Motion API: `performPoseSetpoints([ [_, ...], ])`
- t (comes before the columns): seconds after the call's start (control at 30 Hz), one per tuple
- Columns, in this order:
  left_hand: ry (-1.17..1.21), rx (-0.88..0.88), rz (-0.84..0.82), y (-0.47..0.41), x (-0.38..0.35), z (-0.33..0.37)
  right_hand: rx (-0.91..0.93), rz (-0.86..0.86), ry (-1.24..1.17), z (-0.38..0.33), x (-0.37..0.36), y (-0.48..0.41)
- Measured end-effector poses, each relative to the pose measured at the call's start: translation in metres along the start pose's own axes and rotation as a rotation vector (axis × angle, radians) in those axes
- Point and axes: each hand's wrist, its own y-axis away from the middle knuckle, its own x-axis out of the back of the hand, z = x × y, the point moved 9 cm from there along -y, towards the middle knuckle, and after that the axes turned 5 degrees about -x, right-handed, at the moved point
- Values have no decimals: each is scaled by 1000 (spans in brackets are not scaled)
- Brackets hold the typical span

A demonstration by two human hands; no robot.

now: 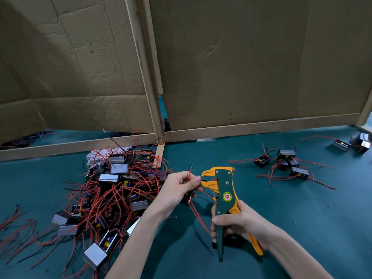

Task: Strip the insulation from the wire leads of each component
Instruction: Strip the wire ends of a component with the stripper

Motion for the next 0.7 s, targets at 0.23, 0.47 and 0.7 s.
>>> performPoseSetpoints([
  [0.23, -4, -11, -11, -1, 2, -2, -11, 4, 7, 0, -1, 2],
  [0.47, 3, -17, -23, -2, 2, -6, -16, 3, 15, 0, -3, 3],
  [0.7, 2, -29, -29, -4, 4, -7, -47, 41, 17, 4, -3, 2],
])
